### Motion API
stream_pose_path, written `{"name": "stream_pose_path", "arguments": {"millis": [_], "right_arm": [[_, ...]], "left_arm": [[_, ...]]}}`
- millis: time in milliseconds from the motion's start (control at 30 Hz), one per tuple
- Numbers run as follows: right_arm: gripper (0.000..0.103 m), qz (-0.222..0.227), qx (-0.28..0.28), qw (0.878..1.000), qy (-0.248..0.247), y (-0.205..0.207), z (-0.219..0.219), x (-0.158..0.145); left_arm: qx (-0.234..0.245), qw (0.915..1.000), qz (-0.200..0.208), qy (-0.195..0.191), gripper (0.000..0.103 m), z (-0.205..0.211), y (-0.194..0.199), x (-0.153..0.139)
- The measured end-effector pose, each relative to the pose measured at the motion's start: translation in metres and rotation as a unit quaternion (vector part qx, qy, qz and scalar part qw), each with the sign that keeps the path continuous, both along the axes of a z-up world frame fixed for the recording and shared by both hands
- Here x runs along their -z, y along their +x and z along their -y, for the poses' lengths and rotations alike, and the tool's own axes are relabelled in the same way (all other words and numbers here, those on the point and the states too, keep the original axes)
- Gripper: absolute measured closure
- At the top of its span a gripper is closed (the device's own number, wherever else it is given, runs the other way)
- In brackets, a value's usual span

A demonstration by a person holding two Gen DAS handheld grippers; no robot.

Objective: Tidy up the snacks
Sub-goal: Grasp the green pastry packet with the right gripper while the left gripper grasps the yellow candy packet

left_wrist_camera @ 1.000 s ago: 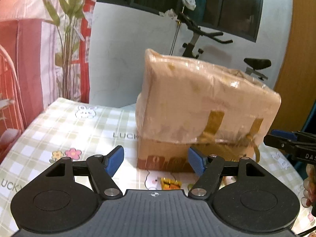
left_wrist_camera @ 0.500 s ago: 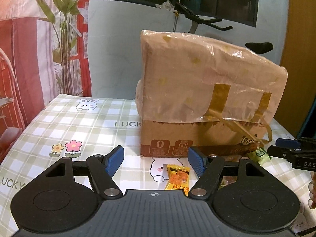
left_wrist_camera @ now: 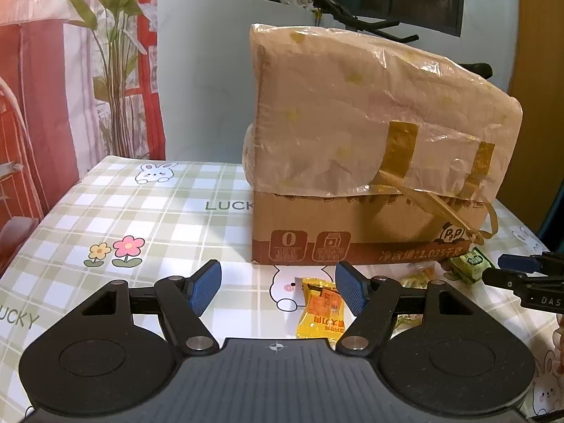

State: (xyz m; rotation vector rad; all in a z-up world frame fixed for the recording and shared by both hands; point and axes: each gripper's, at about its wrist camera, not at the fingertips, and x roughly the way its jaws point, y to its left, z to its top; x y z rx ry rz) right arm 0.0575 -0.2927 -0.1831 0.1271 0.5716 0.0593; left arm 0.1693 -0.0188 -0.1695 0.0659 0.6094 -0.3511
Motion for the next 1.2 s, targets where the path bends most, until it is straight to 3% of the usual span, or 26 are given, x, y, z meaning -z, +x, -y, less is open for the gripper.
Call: {"name": "stream_pose_path", "arguments": {"millis": [800, 1200], "right_arm": [[0.049, -0.011, 0.028, 0.999, 0.021, -0.008, 0.007, 0.016], [0.049, -0.029, 0.036, 0.999, 0.003, -0.006, 0.011, 0.018]], "left_arm": [[0.002, 1.0000, -0.003, 0.003, 0.029, 0.004, -0.002, 0.006], [0.007, 0.9999, -0.011, -0.001, 0.029, 0.003, -0.001, 0.012]]}}
